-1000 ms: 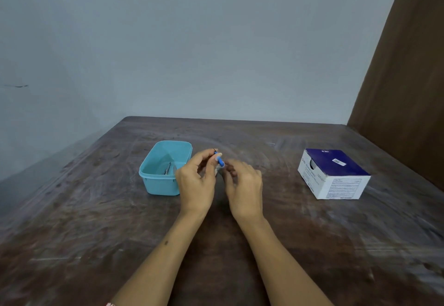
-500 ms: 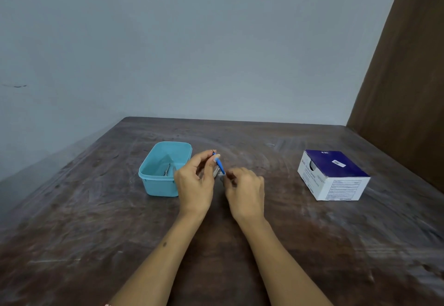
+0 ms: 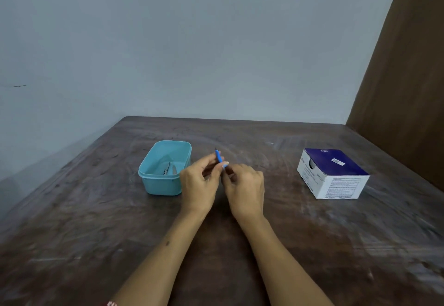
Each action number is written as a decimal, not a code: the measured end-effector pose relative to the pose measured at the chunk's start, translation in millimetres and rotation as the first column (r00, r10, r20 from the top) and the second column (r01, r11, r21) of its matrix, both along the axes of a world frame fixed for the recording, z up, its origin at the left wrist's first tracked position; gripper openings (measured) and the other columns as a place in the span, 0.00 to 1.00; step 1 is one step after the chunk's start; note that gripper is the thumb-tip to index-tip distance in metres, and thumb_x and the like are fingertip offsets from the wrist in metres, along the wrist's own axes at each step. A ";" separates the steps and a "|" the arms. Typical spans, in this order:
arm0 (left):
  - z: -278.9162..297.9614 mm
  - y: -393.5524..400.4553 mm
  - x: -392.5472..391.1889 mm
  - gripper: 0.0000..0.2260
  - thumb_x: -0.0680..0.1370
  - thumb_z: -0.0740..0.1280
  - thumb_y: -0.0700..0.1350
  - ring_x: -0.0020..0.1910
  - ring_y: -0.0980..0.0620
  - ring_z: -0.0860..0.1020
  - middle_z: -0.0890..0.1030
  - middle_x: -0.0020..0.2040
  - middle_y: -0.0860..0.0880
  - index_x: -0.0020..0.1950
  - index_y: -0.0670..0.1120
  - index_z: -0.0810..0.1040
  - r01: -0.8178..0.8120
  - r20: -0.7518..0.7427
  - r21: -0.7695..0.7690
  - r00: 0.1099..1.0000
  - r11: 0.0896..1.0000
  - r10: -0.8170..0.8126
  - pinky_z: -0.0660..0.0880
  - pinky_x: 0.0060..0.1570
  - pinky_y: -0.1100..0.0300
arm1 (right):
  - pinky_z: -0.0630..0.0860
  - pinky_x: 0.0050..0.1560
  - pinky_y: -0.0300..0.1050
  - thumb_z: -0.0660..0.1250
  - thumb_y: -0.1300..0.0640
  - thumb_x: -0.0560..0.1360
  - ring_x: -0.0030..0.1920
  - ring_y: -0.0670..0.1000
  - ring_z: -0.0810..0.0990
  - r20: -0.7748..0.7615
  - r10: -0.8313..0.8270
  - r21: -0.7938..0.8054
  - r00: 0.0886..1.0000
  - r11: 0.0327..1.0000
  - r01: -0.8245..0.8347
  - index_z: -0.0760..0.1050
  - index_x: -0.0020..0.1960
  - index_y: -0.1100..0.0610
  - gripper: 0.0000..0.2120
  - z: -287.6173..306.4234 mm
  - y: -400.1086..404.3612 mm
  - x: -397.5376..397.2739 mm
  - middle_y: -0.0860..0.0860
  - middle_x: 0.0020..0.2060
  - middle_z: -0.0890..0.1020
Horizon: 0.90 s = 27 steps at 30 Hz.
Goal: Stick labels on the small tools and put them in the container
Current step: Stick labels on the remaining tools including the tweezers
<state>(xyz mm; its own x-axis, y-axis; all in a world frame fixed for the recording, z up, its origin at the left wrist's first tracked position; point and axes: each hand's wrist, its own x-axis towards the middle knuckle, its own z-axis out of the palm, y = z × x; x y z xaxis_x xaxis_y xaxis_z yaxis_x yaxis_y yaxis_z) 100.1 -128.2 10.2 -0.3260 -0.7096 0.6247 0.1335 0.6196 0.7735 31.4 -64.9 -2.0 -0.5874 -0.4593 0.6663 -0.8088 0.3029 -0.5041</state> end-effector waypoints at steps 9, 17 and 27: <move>0.6 -1.0 -0.4 0.10 0.71 0.72 0.38 0.42 0.69 0.79 0.83 0.44 0.53 0.52 0.41 0.82 -0.008 -0.019 -0.048 1.000 0.999 0.007 0.74 0.43 0.75 | 0.76 0.45 0.53 0.68 0.57 0.72 0.39 0.52 0.80 0.142 0.020 0.011 0.990 1.000 -0.022 0.81 0.44 0.54 0.04 -2.9 0.0 -1.0 0.51 0.37 0.83; -3.7 -3.6 -1.6 0.11 0.73 0.71 0.38 0.44 0.67 0.80 0.82 0.46 0.54 0.54 0.42 0.82 0.015 0.025 -0.044 1.000 0.999 -0.013 0.76 0.45 0.72 | 0.77 0.41 0.55 0.70 0.54 0.72 0.36 0.50 0.80 0.136 0.057 -0.086 0.989 0.995 -0.045 0.81 0.43 0.54 0.04 -0.4 0.8 1.8 0.50 0.34 0.82; -0.5 -4.0 0.1 0.09 0.73 0.71 0.39 0.42 0.71 0.79 0.81 0.45 0.55 0.52 0.40 0.82 0.025 0.021 -0.017 0.999 1.000 -0.024 0.74 0.44 0.74 | 0.76 0.48 0.52 0.69 0.54 0.72 0.40 0.51 0.82 0.266 0.036 -0.015 0.963 0.999 -0.033 0.83 0.45 0.53 0.05 2.1 4.0 2.7 0.50 0.37 0.85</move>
<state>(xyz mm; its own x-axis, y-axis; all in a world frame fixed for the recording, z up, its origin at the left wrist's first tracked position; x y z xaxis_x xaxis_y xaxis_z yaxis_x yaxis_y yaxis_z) 100.2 -132.2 9.7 -0.3559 -0.6904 0.6299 0.1331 0.6297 0.7654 34.1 -60.9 0.1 -0.7281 -0.4763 0.4930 -0.6549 0.2711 -0.7054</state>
